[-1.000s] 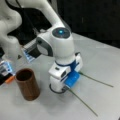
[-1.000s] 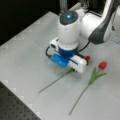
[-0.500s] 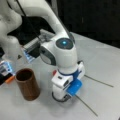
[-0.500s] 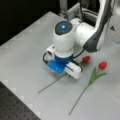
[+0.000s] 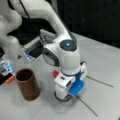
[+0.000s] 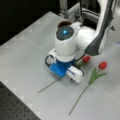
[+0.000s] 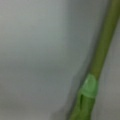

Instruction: Flower insertion into a vase

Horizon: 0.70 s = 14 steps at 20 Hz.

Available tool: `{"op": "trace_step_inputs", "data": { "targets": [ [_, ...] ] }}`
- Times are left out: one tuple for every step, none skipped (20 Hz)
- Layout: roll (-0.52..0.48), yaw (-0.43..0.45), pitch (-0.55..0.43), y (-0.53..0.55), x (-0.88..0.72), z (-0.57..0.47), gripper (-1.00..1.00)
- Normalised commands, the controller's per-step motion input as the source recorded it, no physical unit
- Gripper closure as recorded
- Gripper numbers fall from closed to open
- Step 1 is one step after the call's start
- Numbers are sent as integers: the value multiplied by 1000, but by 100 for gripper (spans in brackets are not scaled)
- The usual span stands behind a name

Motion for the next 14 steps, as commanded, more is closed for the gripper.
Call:
{"op": "trace_step_inputs", "data": {
  "targets": [
    [-50, 31, 73, 30, 150, 9, -100],
    [-48, 106, 55, 18, 141, 23, -100],
    [-47, 125, 49, 11, 136, 33, -100],
    [-52, 149, 46, 3, 132, 35, -100],
    [-54, 151, 46, -2, 129, 34, -100],
    [-57, 180, 64, -5, 126, 30, 100],
    [-57, 182, 68, -7, 124, 27, 100],
    [-22, 179, 37, -8, 125, 12, 100],
    [-13, 173, 29, -8, 126, 2, 100],
    [-31, 145, 43, 7, 123, -19, 100],
    [-45, 108, 41, 22, 116, -43, 100],
    [-49, 90, 39, 32, 113, -54, 100],
    [-49, 76, 26, 31, 117, -71, 100],
    [-50, 74, 20, 31, 121, -77, 100]
  ]
}}
